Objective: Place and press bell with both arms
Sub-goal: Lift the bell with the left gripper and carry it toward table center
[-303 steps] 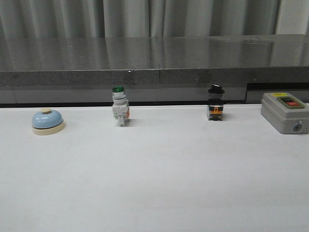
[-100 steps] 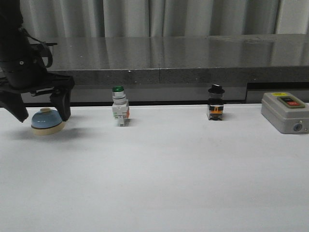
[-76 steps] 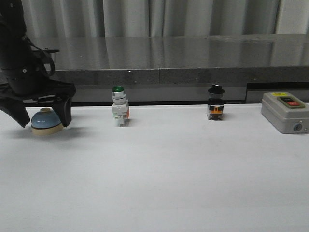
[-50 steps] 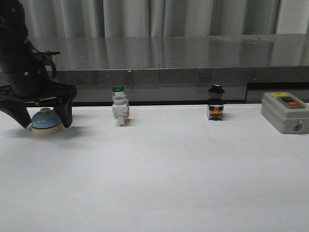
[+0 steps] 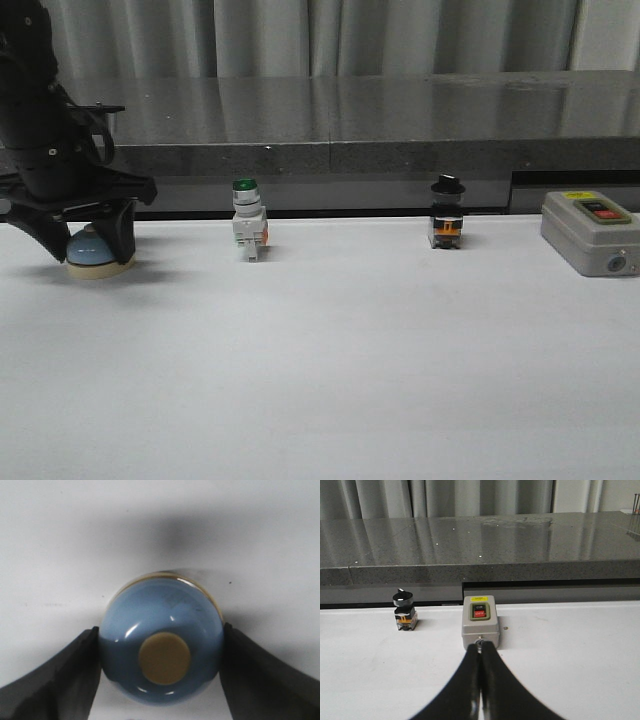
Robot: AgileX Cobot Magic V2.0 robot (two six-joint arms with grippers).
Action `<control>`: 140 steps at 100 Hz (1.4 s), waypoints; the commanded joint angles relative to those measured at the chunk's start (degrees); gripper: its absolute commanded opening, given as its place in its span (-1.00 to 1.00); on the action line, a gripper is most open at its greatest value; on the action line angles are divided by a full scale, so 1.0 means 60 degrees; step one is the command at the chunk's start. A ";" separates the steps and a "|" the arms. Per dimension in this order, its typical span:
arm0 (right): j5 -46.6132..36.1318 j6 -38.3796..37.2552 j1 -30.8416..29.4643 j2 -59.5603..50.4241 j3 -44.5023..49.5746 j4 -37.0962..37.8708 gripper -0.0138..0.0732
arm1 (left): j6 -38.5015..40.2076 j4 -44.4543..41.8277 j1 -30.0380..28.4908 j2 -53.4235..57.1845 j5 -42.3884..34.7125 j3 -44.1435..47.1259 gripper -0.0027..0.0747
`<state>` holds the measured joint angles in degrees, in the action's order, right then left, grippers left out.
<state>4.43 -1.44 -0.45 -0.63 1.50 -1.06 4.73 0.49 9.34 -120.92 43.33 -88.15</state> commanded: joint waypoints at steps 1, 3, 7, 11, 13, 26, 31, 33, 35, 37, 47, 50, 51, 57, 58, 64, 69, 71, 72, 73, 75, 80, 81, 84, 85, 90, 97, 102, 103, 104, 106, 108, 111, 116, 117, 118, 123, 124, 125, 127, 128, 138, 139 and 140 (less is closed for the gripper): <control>-0.0739 0.0027 -0.0029 -0.0159 -0.0135 0.0071 -0.82 | 0.0046 -0.0082 -0.0005 0.0562 0.0087 -0.0492 -0.18; -0.0739 0.0027 -0.0029 -0.0159 -0.0135 0.0071 -0.82 | 0.0046 -0.0082 -0.0005 0.0562 0.0216 -0.0641 -0.18; -0.0739 0.0027 -0.0029 -0.0159 -0.0135 0.0071 -0.82 | 0.0046 -0.0082 -0.0005 0.0579 0.0431 -0.0851 -0.18; -0.0739 0.0027 -0.0029 -0.0159 -0.0135 0.0071 -0.82 | 0.0046 -0.0082 -0.0005 0.0576 0.0677 -0.1120 -0.18; -0.0739 0.0027 -0.0029 -0.0159 -0.0135 0.0071 -0.82 | 0.0046 -0.0082 -0.0005 0.0582 0.0833 -0.1253 -0.18; -0.0739 0.0027 -0.0029 -0.0159 -0.0135 0.0071 -0.82 | 0.0046 -0.0013 -0.0005 0.0810 0.1262 -0.1903 -0.18; -0.0739 0.0027 -0.0029 -0.0159 -0.0135 0.0071 -0.82 | 0.0046 -0.0013 0.0036 0.0970 0.1333 -0.1996 -0.18; -0.0739 0.0027 -0.0029 -0.0159 -0.0135 0.0071 -0.82 | 0.0040 -0.0029 0.0060 0.1050 0.1343 -0.2031 -0.18; -0.0739 0.0027 -0.0029 -0.0159 -0.0135 0.0071 -0.82 | 0.0040 -0.0029 0.0080 0.1135 0.1365 -0.2036 -0.18; -0.0739 0.0027 -0.0029 -0.0159 -0.0135 0.0071 -0.82 | 0.0022 -0.0029 0.0106 0.1185 0.1371 -0.2036 -0.18; -0.0739 0.0027 -0.0029 -0.0159 -0.0135 0.0071 -0.82 | -0.0219 -0.0011 0.0338 0.1612 0.1434 -0.2036 -0.18; -0.0739 0.0027 -0.0029 -0.0159 -0.0135 0.0071 -0.82 | -0.0219 -0.0011 0.0423 0.1734 0.1449 -0.2036 -0.18; -0.0739 0.0027 -0.0029 -0.0159 -0.0135 0.0071 -0.82 | -0.0219 -0.0011 0.0444 0.1755 0.1449 -0.2036 -0.18; -0.0739 0.0027 -0.0029 -0.0159 -0.0135 0.0071 -0.82 | -0.0261 -0.0011 0.0648 0.1985 0.1517 -0.2036 -0.18; -0.0739 0.0027 -0.0029 -0.0159 -0.0135 0.0071 -0.82 | -0.0261 -0.0011 0.0673 0.2014 0.1540 -0.2036 -0.18; -0.0739 0.0027 -0.0029 -0.0159 -0.0135 0.0071 -0.82 | -0.0285 -0.0011 0.0922 0.2230 0.1587 -0.2036 -0.18; -0.0739 0.0027 -0.0029 -0.0159 -0.0135 0.0071 -0.82 | -0.0285 -0.0011 0.1147 0.2371 0.1598 -0.2036 -0.18; -0.0739 0.0027 -0.0029 -0.0159 -0.0135 0.0071 -0.82 | -0.0301 -0.0011 0.1247 0.2428 0.1598 -0.2036 -0.18; -0.0739 0.0027 -0.0029 -0.0159 -0.0135 0.0071 -0.82 | -0.0301 -0.0011 0.1280 0.2432 0.1598 -0.2036 -0.18; -0.0739 0.0027 -0.0029 -0.0159 -0.0135 0.0071 -0.82 | -0.0301 -0.0011 0.1349 0.2464 0.1598 -0.2036 -0.18; -0.0739 0.0027 -0.0029 -0.0159 -0.0135 0.0071 -0.82 | -0.0301 -0.0011 0.1448 0.2512 0.1598 -0.2036 -0.18; -0.0739 0.0027 -0.0029 -0.0159 -0.0135 0.0071 -0.82 | -0.0301 -0.0011 0.1701 0.2582 0.1598 -0.2036 -0.18; -0.0739 0.0027 -0.0029 -0.0159 -0.0135 0.0071 -0.82 | -0.0301 -0.0011 0.1701 0.2582 0.1598 -0.2036 -0.18; -0.0739 0.0027 -0.0029 -0.0159 -0.0135 0.0071 -0.82 | -0.0301 -0.0011 0.1874 0.2586 0.1615 -0.2036 -0.18; -0.0739 0.0027 -0.0029 -0.0159 -0.0135 0.0071 -0.82 | -0.0301 -0.0011 0.1909 0.2586 0.1611 -0.2036 -0.18; -0.0739 0.0027 -0.0029 -0.0159 -0.0135 0.0071 -0.82 | -0.0301 -0.0011 0.2166 0.2602 0.1640 -0.2036 -0.18; -0.0739 0.0027 -0.0029 -0.0159 -0.0135 0.0071 -0.82 | -0.0301 -0.0011 0.2548 0.2602 0.1640 -0.2001 -0.18; -0.0739 0.0027 -0.0029 -0.0159 -0.0135 0.0071 -0.82 | -0.0301 0.0011 0.2868 0.2602 0.1497 -0.1951 -0.18; -0.0739 0.0027 -0.0029 -0.0159 -0.0135 0.0071 -0.82 | -0.0301 0.0011 0.2910 0.2602 0.1497 -0.1925 -0.18; -0.0739 0.0027 -0.0029 -0.0159 -0.0135 0.0071 -0.82 | -0.0301 0.0011 0.2951 0.2602 0.1459 -0.1923 -0.18; -0.0739 0.0027 -0.0029 -0.0159 -0.0135 0.0071 -0.82 | -0.0301 0.0011 0.3064 0.2602 0.1399 -0.1885 -0.18; -0.0739 0.0027 -0.0029 -0.0159 -0.0135 0.0071 -0.82 | -0.0301 0.0011 0.3178 0.2602 0.1354 -0.1860 -0.18; -0.0739 0.0027 -0.0029 -0.0159 -0.0135 0.0071 -0.82 | -0.0301 0.0011 0.3320 0.2602 0.1324 -0.1818 -0.18; -0.0739 0.0027 -0.0029 -0.0159 -0.0135 0.0071 -0.82 | -0.0301 0.0011 0.3533 0.2602 0.1270 -0.1692 -0.18; -0.0739 0.0027 -0.0029 -0.0159 -0.0135 0.0071 -0.82 | -0.0301 0.0011 0.3592 0.2602 0.1256 -0.1673 -0.18; -0.0739 0.0027 -0.0029 -0.0159 -0.0135 0.0071 -0.82 | -0.0301 0.0011 0.3620 0.2602 0.1229 -0.1655 -0.18; -0.0739 0.0027 -0.0029 -0.0159 -0.0135 0.0071 -0.82 | -0.0301 0.0011 0.3820 0.2602 0.1188 -0.1511 -0.18; -0.0739 0.0027 -0.0029 -0.0159 -0.0135 0.0071 -0.82 | -0.0301 0.0011 0.3845 0.2602 0.1188 -0.1486 -0.18; -0.0739 0.0027 -0.0029 -0.0159 -0.0135 0.0071 -0.82 | -0.0301 0.0011 0.3868 0.2602 0.1147 -0.1461 -0.18; -0.0739 0.0027 -0.0029 -0.0159 -0.0135 0.0071 -0.82 | -0.0301 0.0011 0.3924 0.2602 0.1129 -0.1384 -0.18; -0.0739 0.0027 -0.0029 -0.0159 -0.0135 0.0071 -0.82 | -0.0301 0.0011 0.3944 0.2602 0.1100 -0.1333 -0.18; -0.0739 0.0027 -0.0029 -0.0159 -0.0135 0.0071 -0.82 | -0.0301 0.0030 0.4176 0.2602 0.1076 -0.0974 -0.18; -0.0739 0.0027 -0.0029 -0.0159 -0.0135 0.0071 -0.82 | -0.0301 0.0030 0.4183 0.2602 0.1051 -0.0949 -0.18; -0.0739 0.0027 -0.0029 -0.0159 -0.0135 0.0071 -0.82 | -0.0301 0.0030 0.4183 0.2602 0.1051 -0.0898 -0.18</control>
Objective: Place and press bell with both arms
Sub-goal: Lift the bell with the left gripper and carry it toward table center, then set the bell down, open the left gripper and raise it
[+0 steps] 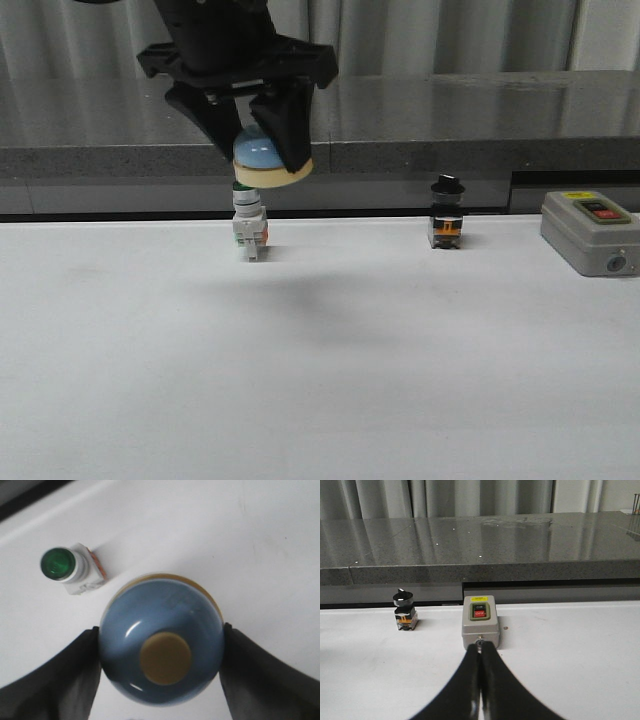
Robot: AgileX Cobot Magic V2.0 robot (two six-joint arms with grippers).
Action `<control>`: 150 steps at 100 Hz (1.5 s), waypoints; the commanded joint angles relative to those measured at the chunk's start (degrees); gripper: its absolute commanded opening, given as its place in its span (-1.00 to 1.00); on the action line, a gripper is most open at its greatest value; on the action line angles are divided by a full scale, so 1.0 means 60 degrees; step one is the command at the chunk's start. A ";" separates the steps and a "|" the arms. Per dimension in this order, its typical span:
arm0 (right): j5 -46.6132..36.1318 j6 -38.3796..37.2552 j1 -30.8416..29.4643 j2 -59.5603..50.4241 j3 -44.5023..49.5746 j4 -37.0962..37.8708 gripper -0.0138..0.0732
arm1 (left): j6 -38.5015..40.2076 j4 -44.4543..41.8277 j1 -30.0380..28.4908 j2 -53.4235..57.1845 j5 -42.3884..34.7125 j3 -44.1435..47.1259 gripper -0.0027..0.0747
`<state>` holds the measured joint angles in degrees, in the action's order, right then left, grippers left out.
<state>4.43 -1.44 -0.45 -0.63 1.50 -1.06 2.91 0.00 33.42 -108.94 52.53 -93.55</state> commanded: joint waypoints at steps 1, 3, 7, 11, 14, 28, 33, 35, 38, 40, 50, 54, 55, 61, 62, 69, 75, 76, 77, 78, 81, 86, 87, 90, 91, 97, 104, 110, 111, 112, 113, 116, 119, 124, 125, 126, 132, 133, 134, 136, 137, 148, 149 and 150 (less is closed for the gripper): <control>-0.0739 0.0027 -0.0029 -0.0159 -0.0135 0.0071 -0.82 | 0.0002 0.0111 0.0210 0.0606 -0.0513 0.0048 -0.18; -0.0739 0.0027 -0.0029 -0.0159 -0.0135 0.0071 -0.82 | 0.0002 0.0111 0.0210 0.0606 -0.0566 0.0095 -0.18; -0.0739 0.0027 -0.0029 -0.0159 -0.0135 0.0071 -0.82 | 0.0002 0.0111 0.0210 0.0606 -0.0682 0.0250 -0.18; -0.0739 0.0027 -0.0029 -0.0159 -0.0135 0.0071 -0.82 | 0.0002 0.0155 0.0210 0.0606 -0.0896 0.0443 -0.18; -0.0739 0.0027 -0.0029 -0.0159 -0.0135 0.0071 -0.82 | 0.0002 0.0155 0.0210 0.0606 -0.1080 0.0598 -0.18; -0.0739 0.0027 -0.0029 -0.0159 -0.0135 0.0071 -0.82 | 0.0002 0.0373 0.0210 0.0568 -0.1814 0.1367 -0.18; -0.0739 0.0027 -0.0029 -0.0159 -0.0135 0.0071 -0.82 | 0.0002 0.0522 0.0210 0.0545 -0.2035 0.1615 -0.18; -0.0739 0.0027 -0.0029 -0.0159 -0.0135 0.0071 -0.82 | 0.0002 0.0545 0.0210 0.0526 -0.2130 0.1716 -0.18; -0.0739 0.0027 -0.0029 -0.0159 -0.0135 0.0071 -0.82 | 0.0002 0.0568 0.0210 0.0478 -0.2203 0.1820 -0.18; -0.0739 0.0027 -0.0029 -0.0159 -0.0135 0.0071 -0.82 | 0.0002 0.0568 0.0210 0.0453 -0.2226 0.1882 -0.18; -0.0739 0.0027 -0.0029 -0.0159 -0.0135 0.0071 -0.82 | 0.0002 0.0568 0.0210 0.0155 -0.2226 0.2081 -0.18; -0.0739 0.0027 -0.0029 -0.0159 -0.0135 0.0071 -0.82 | 0.0002 0.0548 0.0210 0.0031 -0.2226 0.2143 -0.18; -0.0739 0.0027 -0.0029 -0.0159 -0.0135 0.0071 -0.82 | 0.0002 0.0548 0.0210 0.0005 -0.2226 0.2141 -0.18; -0.0739 0.0027 -0.0029 -0.0159 -0.0135 0.0071 -0.82 | 0.0002 0.0548 0.0210 -0.0180 -0.2206 0.2162 -0.18; -0.0739 0.0027 -0.0029 -0.0159 -0.0135 0.0071 -0.82 | 0.0002 0.0548 0.0210 -0.0202 -0.2203 0.2162 -0.18; -0.0739 0.0027 -0.0029 -0.0159 -0.0135 0.0071 -0.82 | 0.0002 0.0566 0.0210 -0.0324 -0.2158 0.2162 -0.18; -0.0739 0.0027 -0.0029 -0.0159 -0.0135 0.0071 -0.82 | 0.0002 0.0678 0.0210 -0.0377 -0.2094 0.2162 -0.16; -0.0739 0.0027 -0.0029 -0.0159 -0.0135 0.0071 -0.82 | 0.0002 0.0701 0.0210 -0.0377 -0.2094 0.2162 -0.16; -0.0739 0.0027 -0.0029 -0.0159 -0.0135 0.0071 -0.82 | 0.0002 0.0724 0.0210 -0.0377 -0.2094 0.2162 -0.16; -0.0739 0.0027 -0.0029 -0.0159 -0.0135 0.0071 -0.82 | 0.0002 0.0761 0.0210 -0.0377 -0.2094 0.2162 -0.16; -0.0739 0.0027 -0.0029 -0.0159 -0.0135 0.0071 -0.82 | 0.0002 0.0803 0.0210 -0.0377 -0.2094 0.2162 -0.15; -0.0739 0.0027 -0.0029 -0.0159 -0.0135 0.0071 -0.82 | 0.0002 0.0868 0.0210 -0.0377 -0.2094 0.2162 -0.11; -0.0739 0.0027 -0.0029 -0.0159 -0.0135 0.0071 -0.82 | 0.0002 0.0883 0.0210 -0.0377 -0.2094 0.2162 -0.09; -0.0739 0.0027 -0.0029 -0.0159 -0.0135 0.0071 -0.82 | 0.0002 0.0907 0.0210 -0.0377 -0.2094 0.2162 -0.04; -0.0739 0.0027 -0.0029 -0.0159 -0.0135 0.0071 -0.82 | 0.0002 0.0928 0.0210 -0.0377 -0.2094 0.2162 -0.03; -0.0739 0.0027 -0.0029 -0.0159 -0.0135 0.0071 -0.82 | 0.0002 0.0928 0.0210 -0.0377 -0.2079 0.2162 0.13; -0.0739 0.0027 -0.0029 -0.0159 -0.0135 0.0071 -0.82 | 0.0002 0.0928 0.0210 -0.0377 -0.2034 0.2162 0.33; -0.0739 0.0027 -0.0029 -0.0159 -0.0135 0.0071 -0.82 | 0.0002 0.0928 0.0210 -0.0377 -0.1989 0.2162 0.44; -0.0739 0.0027 -0.0029 -0.0159 -0.0135 0.0071 -0.82 | 0.0002 0.0928 0.0210 -0.0377 -0.1974 0.2162 0.46; -0.0739 0.0027 -0.0029 -0.0159 -0.0135 0.0071 -0.82 | 0.0002 0.0928 0.0210 -0.0377 -0.1974 0.2162 0.46; -0.0739 0.0027 -0.0029 -0.0159 -0.0135 0.0071 -0.82 | 0.0002 0.0928 0.0210 -0.0377 -0.1974 0.2162 0.47; -0.0739 0.0027 -0.0029 -0.0159 -0.0135 0.0071 -0.82 | 0.0002 0.0928 0.0210 -0.0377 -0.1974 0.2162 0.46; -0.0739 0.0027 -0.0029 -0.0159 -0.0135 0.0071 -0.82 | 0.0002 0.0928 0.0210 -0.0377 -0.1965 0.2162 0.45; -0.0739 0.0027 -0.0029 -0.0159 -0.0135 0.0071 -0.82 | 0.0002 0.0928 0.0210 -0.0357 -0.1965 0.2162 0.45; -0.0739 0.0027 -0.0029 -0.0159 -0.0135 0.0071 -0.82 | 0.0002 0.0928 0.0210 -0.0341 -0.1965 0.2162 0.45; -0.0739 0.0027 -0.0029 -0.0159 -0.0135 0.0071 -0.82 | 0.0002 0.0928 0.0210 -0.0341 -0.1965 0.2162 0.45; -0.0739 0.0027 -0.0029 -0.0159 -0.0135 0.0071 -0.82 | 0.0002 0.0928 0.0210 -0.0256 -0.2034 0.2142 0.45; -0.0739 0.0027 -0.0029 -0.0159 -0.0135 0.0071 -0.82 | 0.0002 0.0928 0.0210 -0.0230 -0.2034 0.2138 0.45; -0.0739 0.0027 -0.0029 -0.0159 -0.0135 0.0071 -0.82 | 0.0002 0.0928 0.0210 -0.0210 -0.2034 0.2142 0.45; -0.0739 0.0027 -0.0029 -0.0159 -0.0135 0.0071 -0.82 | 0.0002 0.0928 0.0210 -0.0186 -0.2034 0.2102 0.45; -0.0739 0.0027 -0.0029 -0.0159 -0.0135 0.0071 -0.82 | 0.0002 0.0928 0.0210 -0.0164 -0.2034 0.2082 0.45; -0.0739 0.0027 -0.0029 -0.0159 -0.0135 0.0071 -0.82 | 0.0002 0.0928 0.0210 0.0177 -0.2146 0.2064 0.45; -0.0739 0.0027 -0.0029 -0.0159 -0.0135 0.0071 -0.82 | 0.0002 0.0928 0.0210 0.0238 -0.2167 0.2064 0.45; -0.0739 0.0027 -0.0029 -0.0159 -0.0135 0.0071 -0.82 | 0.0002 0.0928 0.0210 0.0269 -0.2168 0.2064 0.45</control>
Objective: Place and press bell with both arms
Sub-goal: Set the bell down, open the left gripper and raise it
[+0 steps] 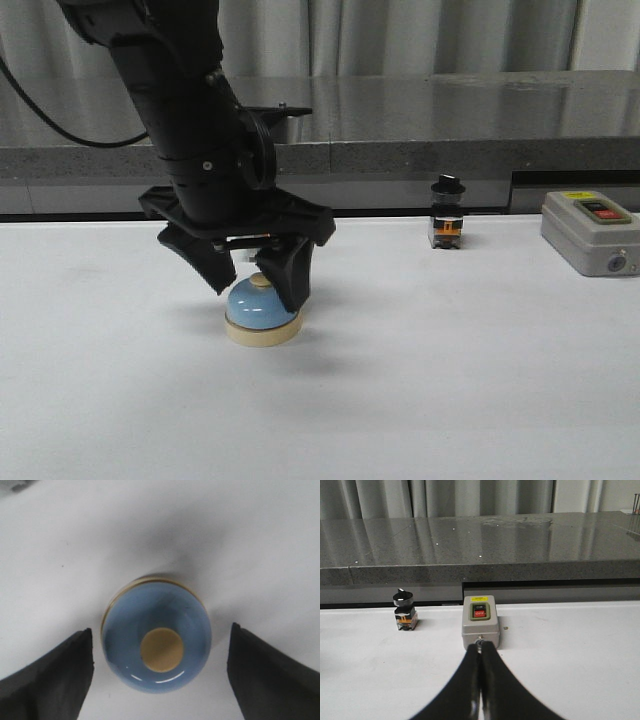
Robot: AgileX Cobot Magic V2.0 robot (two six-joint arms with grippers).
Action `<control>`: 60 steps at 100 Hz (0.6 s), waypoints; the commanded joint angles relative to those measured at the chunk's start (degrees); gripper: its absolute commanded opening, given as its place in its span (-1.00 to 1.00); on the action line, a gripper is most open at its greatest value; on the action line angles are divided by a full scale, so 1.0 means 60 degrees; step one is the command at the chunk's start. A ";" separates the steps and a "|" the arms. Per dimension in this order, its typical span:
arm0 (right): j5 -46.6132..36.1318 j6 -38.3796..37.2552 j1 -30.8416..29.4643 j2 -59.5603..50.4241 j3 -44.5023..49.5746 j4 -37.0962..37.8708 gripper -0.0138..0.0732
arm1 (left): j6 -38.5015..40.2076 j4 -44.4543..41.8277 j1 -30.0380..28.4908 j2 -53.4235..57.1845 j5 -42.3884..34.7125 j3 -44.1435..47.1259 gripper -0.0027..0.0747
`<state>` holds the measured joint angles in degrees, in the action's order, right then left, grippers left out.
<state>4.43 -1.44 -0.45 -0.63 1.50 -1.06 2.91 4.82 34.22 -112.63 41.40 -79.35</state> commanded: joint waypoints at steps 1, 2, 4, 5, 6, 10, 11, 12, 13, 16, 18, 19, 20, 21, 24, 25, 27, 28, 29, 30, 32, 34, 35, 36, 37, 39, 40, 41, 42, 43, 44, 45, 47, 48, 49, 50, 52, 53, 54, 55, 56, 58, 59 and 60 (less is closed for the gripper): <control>-0.0739 0.0027 -0.0029 -0.0159 -0.0135 0.0071 -0.82 | 0.0002 0.0125 0.0077 0.0913 -0.0332 -0.0302 0.45; -0.0739 0.0027 -0.0029 -0.0159 -0.0135 0.0071 -0.82 | 0.0002 0.0125 0.0077 0.0939 -0.0333 -0.0302 0.45; -0.0739 0.0027 -0.0029 -0.0159 -0.0135 0.0071 -0.82 | 0.0002 0.0125 0.0077 0.1054 -0.0369 -0.0302 0.45; -0.0739 0.0027 -0.0029 -0.0159 -0.0135 0.0071 -0.82 | 0.0002 0.0125 0.0077 0.1087 -0.0370 -0.0302 0.45; -0.0739 0.0027 -0.0029 -0.0159 -0.0135 0.0071 -0.82 | 0.0002 0.0125 0.0077 0.1116 -0.0395 -0.0302 0.44; -0.0739 0.0027 -0.0029 -0.0159 -0.0135 0.0071 -0.82 | 0.0002 0.0108 0.0077 0.1327 -0.0457 -0.0302 0.42; -0.0739 0.0027 -0.0029 -0.0159 -0.0135 0.0071 -0.82 | 0.0002 0.0108 0.0077 0.1327 -0.0457 -0.0302 0.42; -0.0739 0.0027 -0.0029 -0.0159 -0.0135 0.0071 -0.82 | 0.0002 0.0108 0.0077 0.1382 -0.0480 -0.0302 0.40; -0.0739 0.0027 -0.0029 -0.0159 -0.0135 0.0071 -0.82 | 0.0002 0.0108 0.0077 0.1414 -0.0480 -0.0302 0.39; -0.0739 0.0027 -0.0029 -0.0159 -0.0135 0.0071 -0.82 | 0.0002 0.0090 0.0059 0.1542 -0.0502 -0.0302 0.34; -0.0739 0.0027 -0.0029 -0.0159 -0.0135 0.0071 -0.82 | 0.0002 0.0089 0.0059 0.1638 -0.0502 -0.0302 0.30; -0.0739 0.0027 -0.0029 -0.0159 -0.0135 0.0071 -0.82 | 0.0002 0.0089 0.0059 0.1698 -0.0526 -0.0302 0.26; -0.0739 0.0027 -0.0029 -0.0159 -0.0135 0.0071 -0.82 | 0.0002 0.0089 0.0059 0.1755 -0.0526 -0.0302 0.23; -0.0739 0.0027 -0.0029 -0.0159 -0.0135 0.0071 -0.82 | 0.0002 0.0069 0.0059 0.1786 -0.0526 -0.0302 0.21; -0.0739 0.0027 -0.0029 -0.0159 -0.0135 0.0071 -0.82 | 0.0002 0.0048 0.0059 0.1905 -0.0566 -0.0302 0.13; -0.0739 0.0027 -0.0029 -0.0159 -0.0135 0.0071 -0.82 | 0.0002 0.0047 0.0059 0.1930 -0.0566 -0.0302 0.11; -0.0739 0.0027 -0.0029 -0.0159 -0.0135 0.0071 -0.82 | 0.0002 0.0008 0.0059 0.2046 -0.0592 -0.0302 0.02; -0.0739 0.0027 -0.0029 -0.0159 -0.0135 0.0071 -0.82 | 0.0002 0.0008 0.0059 0.2071 -0.0590 -0.0302 0.00; -0.0739 0.0027 -0.0029 -0.0159 -0.0135 0.0071 -0.82 | 0.0002 -0.0013 0.0059 0.2097 -0.0590 -0.0302 -0.02; -0.0739 0.0027 -0.0029 -0.0159 -0.0135 0.0071 -0.82 | 0.0002 -0.0016 0.0059 0.2123 -0.0590 -0.0302 -0.04; -0.0739 0.0027 -0.0029 -0.0159 -0.0135 0.0071 -0.82 | 0.0002 -0.0031 0.0059 0.2206 -0.0590 -0.0302 -0.11; -0.0739 0.0027 -0.0029 -0.0159 -0.0135 0.0071 -0.82 | 0.0002 -0.0058 0.0059 0.2278 -0.0590 -0.0302 -0.18; -0.0739 0.0027 -0.0029 -0.0159 -0.0135 0.0071 -0.82 | 0.0002 -0.0061 0.0059 0.2324 -0.0590 -0.0302 -0.23; -0.0739 0.0027 -0.0029 -0.0159 -0.0135 0.0071 -0.82 | 0.0002 -0.0061 0.0059 0.2349 -0.0590 -0.0302 -0.25; -0.0739 0.0027 -0.0029 -0.0159 -0.0135 0.0071 -0.82 | 0.0002 -0.0061 0.0059 0.2376 -0.0590 -0.0302 -0.28; -0.0739 0.0027 -0.0029 -0.0159 -0.0135 0.0071 -0.82 | 0.0002 -0.0061 0.0059 0.2449 -0.0590 -0.0302 -0.35; -0.0739 0.0027 -0.0029 -0.0159 -0.0135 0.0071 -0.82 | 0.0002 -0.0079 0.0059 0.2491 -0.0590 -0.0302 -0.40; -0.0739 0.0027 -0.0029 -0.0159 -0.0135 0.0071 -0.82 | 0.0002 -0.0079 0.0059 0.2514 -0.0590 -0.0285 -0.42; -0.0739 0.0027 -0.0029 -0.0159 -0.0135 0.0071 -0.82 | 0.0002 -0.0079 0.0059 0.2567 -0.0590 -0.0285 -0.47; -0.0739 0.0027 -0.0029 -0.0159 -0.0135 0.0071 -0.82 | 0.0002 -0.0079 0.0059 0.2594 -0.0590 -0.0285 -0.49; -0.0739 0.0027 -0.0029 -0.0159 -0.0135 0.0071 -0.82 | 0.0002 -0.0079 0.0059 0.2616 -0.0590 -0.0285 -0.51; -0.0739 0.0027 -0.0029 -0.0159 -0.0135 0.0071 -0.82 | 0.0002 -0.0079 0.0059 0.2654 -0.0590 -0.0285 -0.56; -0.0739 0.0027 -0.0029 -0.0159 -0.0135 0.0071 -0.82 | 0.0002 -0.0079 0.0059 0.2718 -0.0590 -0.0285 -0.63; -0.0739 0.0027 -0.0029 -0.0159 -0.0135 0.0071 -0.82 | 0.0002 -0.0079 0.0059 0.2743 -0.0590 -0.0285 -0.65; -0.0739 0.0027 -0.0029 -0.0159 -0.0135 0.0071 -0.82 | 0.0002 -0.0083 0.0059 0.2793 -0.0597 -0.0285 -0.69; -0.0739 0.0027 -0.0029 -0.0159 -0.0135 0.0071 -0.82 | 0.0002 -0.0104 0.0059 0.2812 -0.0621 -0.0285 -0.72; -0.0739 0.0027 -0.0029 -0.0159 -0.0135 0.0071 -0.82 | 0.0002 -0.0134 0.0059 0.2870 -0.0643 -0.0285 -0.78; -0.0739 0.0027 -0.0029 -0.0159 -0.0135 0.0071 -0.82 | 0.0002 -0.0154 0.0059 0.2891 -0.0674 -0.0285 -0.80; -0.0739 0.0027 -0.0029 -0.0159 -0.0135 0.0071 -0.82 | 0.0002 -0.0178 0.0059 0.2937 -0.0702 -0.0285 -0.84; -0.0739 0.0027 -0.0029 -0.0159 -0.0135 0.0071 -0.82 | 0.0002 -0.0183 0.0059 0.2964 -0.0724 -0.0267 -0.86; -0.0739 0.0027 -0.0029 -0.0159 -0.0135 0.0071 -0.82 | 0.0002 -0.0230 0.0059 0.3006 -0.0767 -0.0267 -0.90; -0.0739 0.0027 -0.0029 -0.0159 -0.0135 0.0071 -0.82 | 0.0002 -0.0278 0.0059 0.3037 -0.0768 -0.0267 -0.93; -0.0739 0.0027 -0.0029 -0.0159 -0.0135 0.0071 -0.82 | 0.0002 -0.0305 0.0059 0.3074 -0.0793 -0.0267 -0.97; -0.0739 0.0027 -0.0029 -0.0159 -0.0135 0.0071 -0.82 | 0.0002 -0.0306 0.0059 0.3095 -0.0793 -0.0267 -0.99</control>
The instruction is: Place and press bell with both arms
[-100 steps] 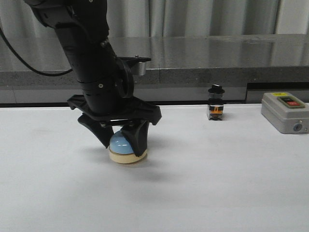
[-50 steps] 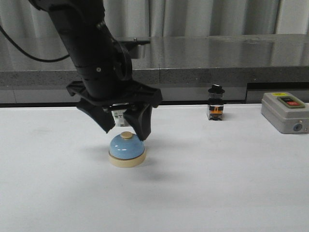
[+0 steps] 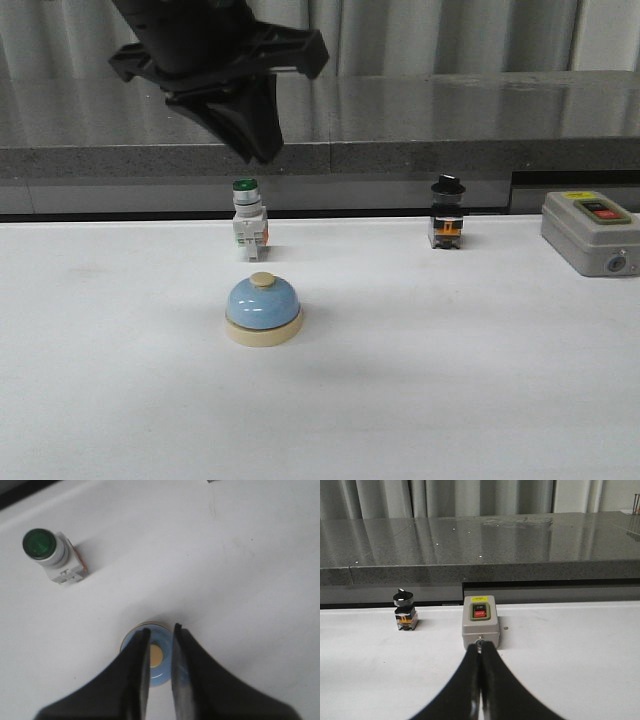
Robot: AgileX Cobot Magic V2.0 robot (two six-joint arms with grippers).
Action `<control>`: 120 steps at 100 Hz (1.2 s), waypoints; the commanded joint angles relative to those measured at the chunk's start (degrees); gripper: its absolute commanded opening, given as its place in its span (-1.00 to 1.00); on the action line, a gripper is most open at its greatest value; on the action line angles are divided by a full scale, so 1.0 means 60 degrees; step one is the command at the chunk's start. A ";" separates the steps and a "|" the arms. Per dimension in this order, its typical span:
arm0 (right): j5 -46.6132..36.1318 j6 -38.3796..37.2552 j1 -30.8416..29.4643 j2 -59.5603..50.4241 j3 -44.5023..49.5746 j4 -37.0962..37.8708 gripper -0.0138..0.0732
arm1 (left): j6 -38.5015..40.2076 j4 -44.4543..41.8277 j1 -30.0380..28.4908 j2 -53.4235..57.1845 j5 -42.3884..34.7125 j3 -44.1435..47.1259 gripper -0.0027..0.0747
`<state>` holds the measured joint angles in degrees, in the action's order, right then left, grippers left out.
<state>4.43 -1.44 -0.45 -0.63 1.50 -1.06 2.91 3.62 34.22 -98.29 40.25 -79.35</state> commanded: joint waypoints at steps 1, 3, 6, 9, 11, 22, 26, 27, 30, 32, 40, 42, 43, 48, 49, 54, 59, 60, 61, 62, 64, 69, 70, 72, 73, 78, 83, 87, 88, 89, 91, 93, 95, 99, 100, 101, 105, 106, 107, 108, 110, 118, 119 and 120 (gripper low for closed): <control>-0.0739 0.0027 -0.0029 -0.0159 -0.0135 0.0071 -0.82 | 0.0023 -0.0120 0.0059 0.0744 -0.0623 -0.0267 -0.98; -0.0739 0.0027 -0.0029 -0.0159 -0.0135 0.0071 -0.82 | 0.0025 -0.0148 0.0040 0.0785 -0.0637 -0.0267 -0.98; -0.0739 0.0027 -0.0029 -0.0159 -0.0135 0.0071 -0.82 | 0.0081 -0.0148 0.0013 0.0856 -0.0637 -0.0267 -0.98; -0.0739 0.0027 -0.0029 -0.0159 -0.0135 0.0071 -0.82 | 0.0115 -0.0148 -0.0054 0.0922 -0.0637 -0.0267 -0.98; -0.0739 0.0027 -0.0029 -0.0159 -0.0135 0.0071 -0.82 | 0.0130 -0.0148 -0.0105 0.0968 -0.0637 -0.0267 -0.98; -0.0739 0.0027 -0.0029 -0.0159 -0.0135 0.0071 -0.82 | 0.0189 -0.0148 -0.0452 0.1152 -0.0617 -0.0267 -0.98; -0.0739 0.0027 -0.0029 -0.0159 -0.0135 0.0071 -0.82 | 0.0189 -0.0148 -0.0602 0.1200 -0.0604 -0.0267 -0.98; -0.0739 0.0027 -0.0029 -0.0159 -0.0135 0.0071 -0.82 | 0.0189 -0.0129 -0.0667 0.1232 -0.0604 -0.0253 -0.98; -0.0739 0.0027 -0.0029 -0.0159 -0.0135 0.0071 -0.82 | 0.0189 -0.0110 -0.0802 0.1296 -0.0582 -0.0246 -0.98; -0.0739 0.0027 -0.0029 -0.0159 -0.0135 0.0071 -0.82 | 0.0189 -0.0110 -0.0928 0.1359 -0.0582 -0.0230 -0.98; -0.0739 0.0027 -0.0029 -0.0159 -0.0135 0.0071 -0.82 | 0.0189 -0.0110 -0.1313 0.1569 -0.0582 -0.0067 -0.98; -0.0739 0.0027 -0.0029 -0.0159 -0.0135 0.0071 -0.82 | 0.0189 -0.0110 -0.1426 0.1626 -0.0582 -0.0023 -0.98; -0.0739 0.0027 -0.0029 -0.0159 -0.0135 0.0071 -0.82 | 0.0189 -0.0110 -0.1463 0.1643 -0.0582 -0.0033 -0.98; -0.0739 0.0027 -0.0029 -0.0159 -0.0135 0.0071 -0.82 | 0.0189 -0.0073 -0.1736 0.1820 -0.0582 0.0124 -0.98; -0.0739 0.0027 -0.0029 -0.0159 -0.0135 0.0071 -0.82 | 0.0189 -0.0073 -0.1813 0.1843 -0.0582 0.0161 -0.98; -0.0739 0.0027 -0.0029 -0.0159 -0.0135 0.0071 -0.82 | 0.0189 -0.0070 -0.2039 0.1988 -0.0582 0.0301 -0.98; -0.0739 0.0027 -0.0029 -0.0159 -0.0135 0.0071 -0.82 | 0.0189 -0.0070 -0.2351 0.2204 -0.0622 0.0511 -0.98; -0.0739 0.0027 -0.0029 -0.0159 -0.0135 0.0071 -0.82 | 0.0189 -0.0070 -0.2391 0.2235 -0.0622 0.0536 -0.98; -0.0739 0.0027 -0.0029 -0.0159 -0.0135 0.0071 -0.82 | 0.0189 -0.0070 -0.2428 0.2269 -0.0622 0.0565 -0.98; -0.0739 0.0027 -0.0029 -0.0159 -0.0135 0.0071 -0.82 | 0.0189 -0.0070 -0.2504 0.2328 -0.0637 0.0629 -0.98; -0.0739 0.0027 -0.0029 -0.0159 -0.0135 0.0071 -0.82 | 0.0189 -0.0070 -0.2618 0.2412 -0.0683 0.0693 -0.98; -0.0739 0.0027 -0.0029 -0.0159 -0.0135 0.0071 -0.82 | 0.0189 -0.0070 -0.2889 0.2625 -0.0757 0.0937 -0.98; -0.0739 0.0027 -0.0029 -0.0159 -0.0135 0.0071 -0.82 | 0.0189 -0.0070 -0.2928 0.2659 -0.0760 0.0969 -0.98; -0.0739 0.0027 -0.0029 -0.0159 -0.0135 0.0071 -0.82 | 0.0189 -0.0052 -0.3042 0.2756 -0.0805 0.1068 -0.98; -0.0739 0.0027 -0.0029 -0.0159 -0.0135 0.0071 -0.82 | 0.0189 -0.0052 -0.3080 0.2784 -0.0837 0.1101 -0.98; -0.0739 0.0027 -0.0029 -0.0159 -0.0135 0.0071 -0.82 | 0.0189 -0.0038 -0.3378 0.3039 -0.0910 0.1343 -0.98; -0.0739 0.0027 -0.0029 -0.0159 -0.0135 0.0071 -0.82 | 0.0189 -0.0016 -0.3615 0.3267 -0.1003 0.1625 -0.98; -0.0739 0.0027 -0.0029 -0.0159 -0.0135 0.0071 -0.82 | 0.0189 0.0011 -0.3779 0.3420 -0.1044 0.1798 -0.98; -0.0739 0.0027 -0.0029 -0.0159 -0.0135 0.0071 -0.82 | 0.0189 0.0023 -0.3841 0.3488 -0.1042 0.1867 -0.98; -0.0739 0.0027 -0.0029 -0.0159 -0.0135 0.0071 -0.82 | 0.0189 0.0042 -0.3871 0.3518 -0.1067 0.1903 -0.98; -0.0739 0.0027 -0.0029 -0.0159 -0.0135 0.0071 -0.82 | 0.0189 0.0034 -0.3963 0.3611 -0.1095 0.2014 -0.98; -0.0739 0.0027 -0.0029 -0.0159 -0.0135 0.0071 -0.82 | 0.0189 0.0034 -0.4050 0.3711 -0.1110 0.2123 -0.98; -0.0739 0.0027 -0.0029 -0.0159 -0.0135 0.0071 -0.82 | 0.0189 0.0034 -0.4142 0.3805 -0.1158 0.2237 -0.98; -0.0739 0.0027 -0.0029 -0.0159 -0.0135 0.0071 -0.82 | 0.0189 0.0034 -0.4330 0.4004 -0.1231 0.2426 -0.98; -0.0739 0.0027 -0.0029 -0.0159 -0.0135 0.0071 -0.82 | 0.0203 0.0034 -0.4361 0.4040 -0.1257 0.2499 -0.98; -0.0739 0.0027 -0.0029 -0.0159 -0.0135 0.0071 -0.82 | 0.0203 0.0034 -0.4425 0.4105 -0.1297 0.2576 -0.98; -0.0739 0.0027 -0.0029 -0.0159 -0.0135 0.0071 -0.82 | 0.0203 0.0048 -0.4607 0.4310 -0.1428 0.2804 -0.98; -0.0739 0.0027 -0.0029 -0.0159 -0.0135 0.0071 -0.82 | 0.0203 0.0048 -0.4637 0.4344 -0.1449 0.2804 -0.98; -0.0739 0.0027 -0.0029 -0.0159 -0.0135 0.0071 -0.82 | 0.0203 0.0048 -0.4698 0.4419 -0.1489 0.2915 -0.98; -0.0739 0.0027 -0.0029 -0.0159 -0.0135 0.0071 -0.82 | 0.0203 0.0048 -0.4698 0.4419 -0.1509 0.2915 -0.98; -0.0739 0.0027 -0.0029 -0.0159 -0.0135 0.0071 -0.82 | 0.0203 0.0094 -0.4787 0.4526 -0.1541 0.3031 -0.98; -0.0739 0.0027 -0.0029 -0.0159 -0.0135 0.0071 -0.82 | 0.0203 0.0220 -0.5107 0.4990 -0.1669 0.3480 -0.98; -0.0739 0.0027 -0.0029 -0.0159 -0.0135 0.0071 -0.82 | 0.0203 0.0220 -0.5126 0.5030 -0.1686 0.3515 -0.98; -0.0739 0.0027 -0.0029 -0.0159 -0.0135 0.0071 -0.82 | 0.0203 0.0220 -0.5165 0.5107 -0.1684 0.3550 -0.98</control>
<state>4.43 -1.44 -0.45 -0.63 1.50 -1.06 3.56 3.65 4.73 -71.68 34.53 -58.56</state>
